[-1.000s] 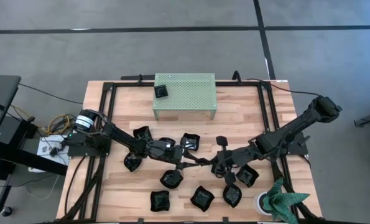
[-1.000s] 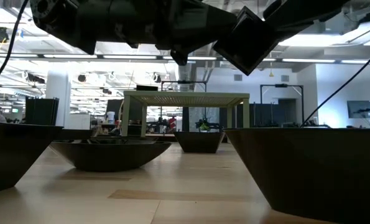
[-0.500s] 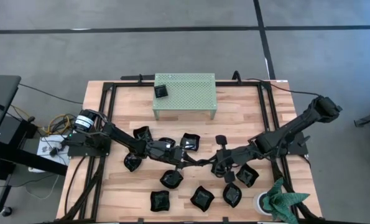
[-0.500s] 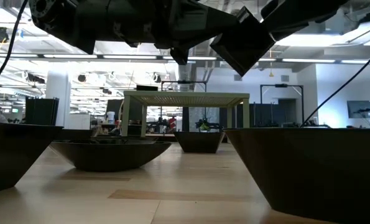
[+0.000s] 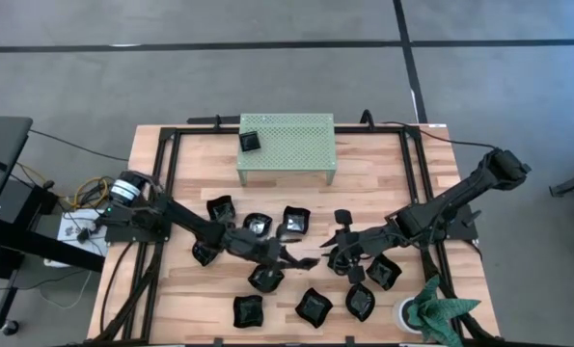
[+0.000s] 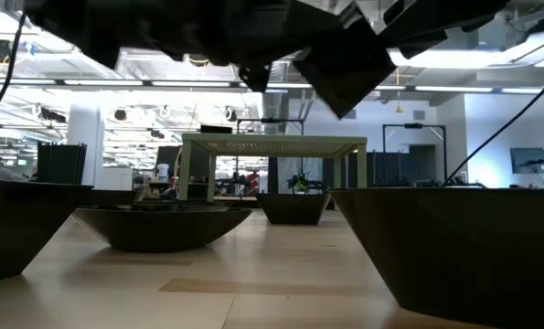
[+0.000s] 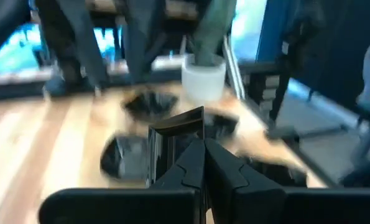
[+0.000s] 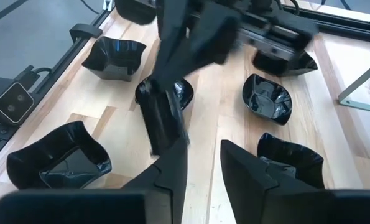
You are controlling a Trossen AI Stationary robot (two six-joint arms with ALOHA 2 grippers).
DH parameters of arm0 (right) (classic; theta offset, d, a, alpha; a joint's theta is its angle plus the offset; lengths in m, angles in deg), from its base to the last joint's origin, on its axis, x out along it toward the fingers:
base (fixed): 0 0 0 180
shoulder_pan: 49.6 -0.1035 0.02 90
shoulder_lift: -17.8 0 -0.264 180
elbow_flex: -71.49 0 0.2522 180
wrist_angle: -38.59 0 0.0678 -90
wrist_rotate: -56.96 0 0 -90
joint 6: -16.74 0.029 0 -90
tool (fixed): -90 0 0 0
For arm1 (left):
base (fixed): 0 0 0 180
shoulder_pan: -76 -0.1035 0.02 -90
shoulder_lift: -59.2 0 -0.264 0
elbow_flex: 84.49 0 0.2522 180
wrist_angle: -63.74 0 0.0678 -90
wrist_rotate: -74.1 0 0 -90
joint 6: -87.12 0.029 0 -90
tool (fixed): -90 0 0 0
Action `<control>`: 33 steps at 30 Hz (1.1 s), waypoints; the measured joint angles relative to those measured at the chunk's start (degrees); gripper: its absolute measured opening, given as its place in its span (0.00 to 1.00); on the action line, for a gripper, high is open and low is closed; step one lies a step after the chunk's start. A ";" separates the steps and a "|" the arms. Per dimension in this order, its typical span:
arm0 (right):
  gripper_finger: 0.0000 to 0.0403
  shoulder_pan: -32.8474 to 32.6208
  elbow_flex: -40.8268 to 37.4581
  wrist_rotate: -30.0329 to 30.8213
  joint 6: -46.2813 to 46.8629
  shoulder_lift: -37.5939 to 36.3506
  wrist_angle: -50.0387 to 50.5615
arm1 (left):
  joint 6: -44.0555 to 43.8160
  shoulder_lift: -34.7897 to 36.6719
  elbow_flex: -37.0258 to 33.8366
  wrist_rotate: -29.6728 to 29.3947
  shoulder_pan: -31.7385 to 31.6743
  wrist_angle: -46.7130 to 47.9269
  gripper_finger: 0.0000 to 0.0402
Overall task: Pick & Place Mini shaped plates
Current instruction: Stack the black square plate on top of the black square plate on the shelf
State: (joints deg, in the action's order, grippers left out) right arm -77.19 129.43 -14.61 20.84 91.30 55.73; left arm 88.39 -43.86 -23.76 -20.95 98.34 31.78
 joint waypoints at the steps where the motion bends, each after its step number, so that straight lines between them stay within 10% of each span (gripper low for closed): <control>1: 0.23 0.00 0.00 0.00 -0.02 0.02 0.05 | 0.23 1.70 -0.01 -1.81 0.78 3.61 0.01; 7: 0.23 0.00 0.00 -0.22 -0.02 0.00 0.88 | 10.76 17.26 0.64 -22.17 5.57 21.16 0.01; 16: 0.23 0.00 0.00 -0.39 -0.02 0.00 0.88 | 19.90 38.40 1.26 -30.50 -5.15 44.53 0.01; 33: 0.23 0.00 0.00 -0.42 -0.15 0.02 0.92 | 20.91 34.58 1.06 -22.92 -36.32 52.13 0.01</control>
State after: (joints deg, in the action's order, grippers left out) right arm -77.19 129.43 -15.02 20.69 91.32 56.65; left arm 109.30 -9.28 -22.70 -43.87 62.03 83.91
